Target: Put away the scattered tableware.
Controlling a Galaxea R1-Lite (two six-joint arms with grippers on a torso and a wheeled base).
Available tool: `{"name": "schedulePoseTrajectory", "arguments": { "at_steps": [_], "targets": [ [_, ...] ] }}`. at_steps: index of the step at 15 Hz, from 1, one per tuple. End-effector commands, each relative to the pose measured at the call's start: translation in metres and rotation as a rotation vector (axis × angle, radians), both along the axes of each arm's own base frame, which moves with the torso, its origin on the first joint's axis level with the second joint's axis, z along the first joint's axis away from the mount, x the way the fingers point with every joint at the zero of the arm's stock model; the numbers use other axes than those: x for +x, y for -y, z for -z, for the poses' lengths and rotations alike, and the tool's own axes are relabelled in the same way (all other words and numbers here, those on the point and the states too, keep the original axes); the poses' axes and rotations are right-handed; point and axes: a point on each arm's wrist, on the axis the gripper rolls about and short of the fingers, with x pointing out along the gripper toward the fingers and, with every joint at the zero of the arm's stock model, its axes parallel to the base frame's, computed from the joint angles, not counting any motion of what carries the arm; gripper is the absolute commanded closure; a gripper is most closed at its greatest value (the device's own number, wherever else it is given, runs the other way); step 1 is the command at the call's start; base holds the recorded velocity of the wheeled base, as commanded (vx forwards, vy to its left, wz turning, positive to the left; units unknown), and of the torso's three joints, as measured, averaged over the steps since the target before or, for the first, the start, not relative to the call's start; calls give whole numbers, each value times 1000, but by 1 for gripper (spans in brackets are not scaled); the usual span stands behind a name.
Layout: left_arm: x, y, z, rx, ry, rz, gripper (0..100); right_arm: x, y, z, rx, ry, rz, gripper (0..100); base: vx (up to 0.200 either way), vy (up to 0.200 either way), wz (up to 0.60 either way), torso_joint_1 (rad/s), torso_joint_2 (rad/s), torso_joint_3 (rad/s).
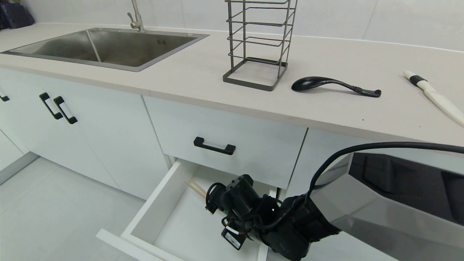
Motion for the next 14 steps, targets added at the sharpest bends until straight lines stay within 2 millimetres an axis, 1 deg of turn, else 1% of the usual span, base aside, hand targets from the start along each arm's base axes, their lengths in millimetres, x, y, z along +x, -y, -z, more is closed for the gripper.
{"name": "schedulePoseTrajectory", "arguments": {
  "at_steps": [1, 3, 14],
  "targets": [
    [0, 0, 0, 0, -1, 3, 0, 1, -3, 7, -7, -2, 3, 100, 0, 0, 0, 0, 0, 0],
    [0, 0, 0, 0, -1, 1, 0, -2, -6, 11, -15, -9, -7, 100, 0, 0, 0, 0, 0, 0],
    [0, 0, 0, 0, -1, -1, 0, -2, -20, 30, -28, -10, -25, 100, 0, 0, 0, 0, 0, 0]
  ]
}}
